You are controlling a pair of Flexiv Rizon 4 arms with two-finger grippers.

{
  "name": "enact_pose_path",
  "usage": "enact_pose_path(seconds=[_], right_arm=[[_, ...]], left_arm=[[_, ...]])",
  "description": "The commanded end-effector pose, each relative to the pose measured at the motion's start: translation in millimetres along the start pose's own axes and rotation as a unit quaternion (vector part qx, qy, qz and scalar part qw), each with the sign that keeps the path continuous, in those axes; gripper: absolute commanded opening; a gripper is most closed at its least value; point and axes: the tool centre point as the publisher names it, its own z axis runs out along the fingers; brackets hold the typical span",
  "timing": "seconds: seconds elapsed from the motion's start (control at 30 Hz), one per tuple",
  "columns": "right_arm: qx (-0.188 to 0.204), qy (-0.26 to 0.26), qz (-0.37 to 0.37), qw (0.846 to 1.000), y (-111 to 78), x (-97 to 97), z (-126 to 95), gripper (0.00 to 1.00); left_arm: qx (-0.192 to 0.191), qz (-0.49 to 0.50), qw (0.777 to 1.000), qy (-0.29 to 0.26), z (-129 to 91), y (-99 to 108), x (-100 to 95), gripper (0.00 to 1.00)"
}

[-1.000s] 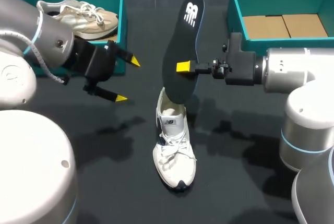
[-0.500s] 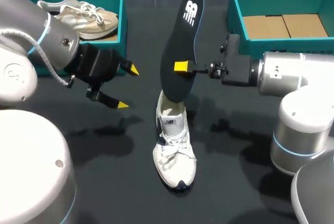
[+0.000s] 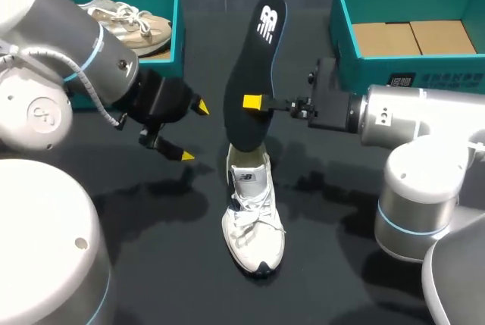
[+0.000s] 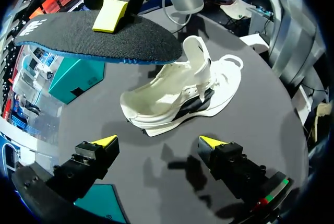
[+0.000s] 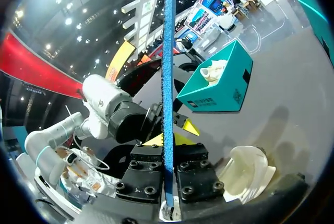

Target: Take the shoe out of the shoebox, open the shoe tongue, remove and reinsert the insole, then place the shoe into the shoebox

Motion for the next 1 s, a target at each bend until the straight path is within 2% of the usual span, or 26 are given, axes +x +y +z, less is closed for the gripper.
enact_pose_path(seconds=[0.03, 0.13, 0.47, 0.8, 1.0], right_arm=[[0.001, -0.002, 0.000, 1.000, -0.3, -1.3, 6, 0.00], [0.010, 0.013, -0.002, 1.000, -3.7, -16.2, 13, 0.00], [0.009, 0.048, -0.014, 0.999, -3.6, -44.3, 16, 0.00], [0.009, 0.048, -0.014, 0.999, -3.6, -44.3, 16, 0.00], [0.016, 0.065, -0.020, 0.998, -8.0, -54.4, 23, 0.00]], left_arm=[[0.001, -0.023, 1.000, 0.008, 9, 1, 0.5, 1.00], [-0.006, -0.056, 0.998, 0.013, 23, 3, 0.9, 1.00], [-0.012, -0.111, 0.994, 0.004, 42, 6, 0.7, 1.00], [-0.012, -0.111, 0.994, 0.004, 42, 6, 0.7, 1.00], [-0.003, -0.130, 0.991, 0.033, 59, 6, -0.5, 1.00]])
